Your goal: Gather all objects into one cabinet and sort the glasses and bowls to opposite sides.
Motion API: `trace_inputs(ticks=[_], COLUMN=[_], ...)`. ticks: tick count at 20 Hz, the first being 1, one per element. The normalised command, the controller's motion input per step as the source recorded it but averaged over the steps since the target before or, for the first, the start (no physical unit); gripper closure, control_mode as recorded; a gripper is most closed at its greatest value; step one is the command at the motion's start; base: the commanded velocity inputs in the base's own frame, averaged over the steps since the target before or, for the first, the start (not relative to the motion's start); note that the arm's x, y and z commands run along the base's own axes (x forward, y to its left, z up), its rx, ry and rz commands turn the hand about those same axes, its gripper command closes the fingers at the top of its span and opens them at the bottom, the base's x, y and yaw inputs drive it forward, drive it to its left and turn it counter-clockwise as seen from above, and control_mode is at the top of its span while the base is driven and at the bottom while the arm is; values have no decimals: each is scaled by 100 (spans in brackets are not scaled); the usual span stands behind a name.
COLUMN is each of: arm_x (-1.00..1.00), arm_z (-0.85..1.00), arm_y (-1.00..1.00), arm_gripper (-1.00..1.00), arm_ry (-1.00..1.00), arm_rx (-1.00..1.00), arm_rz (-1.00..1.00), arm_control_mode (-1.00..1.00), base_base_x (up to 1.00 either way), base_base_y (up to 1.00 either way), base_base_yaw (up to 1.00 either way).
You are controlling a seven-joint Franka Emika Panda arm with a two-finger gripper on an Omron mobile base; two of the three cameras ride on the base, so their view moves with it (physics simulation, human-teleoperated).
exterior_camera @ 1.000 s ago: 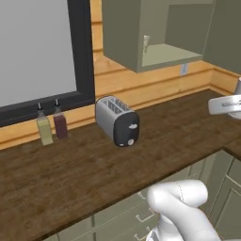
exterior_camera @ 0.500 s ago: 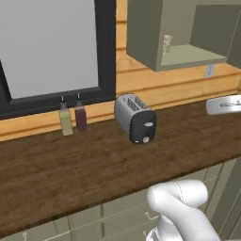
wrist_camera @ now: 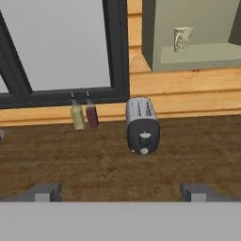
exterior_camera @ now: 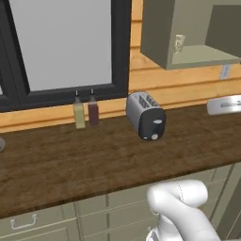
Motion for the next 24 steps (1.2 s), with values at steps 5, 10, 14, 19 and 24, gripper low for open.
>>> trace_inputs(ticks=[5,10,14,19,24], arm_x=[0,0,0,0,0], arm_z=[0,0,0,0,0], arm_y=[0,0,0,0,0], arm_gripper=[-100,-100,-100,-100,-100], arm_ry=[0,0,0,0,0], arm_rx=[0,0,0,0,0], arm_rz=[0,0,0,0,0], arm_control_mode=[100,100,100,100,100], base_base_x=[0,-6,10,7,4], base_base_y=[-36,-47,-8,-35,-15], base_base_yaw=[7,28,7,5,0])
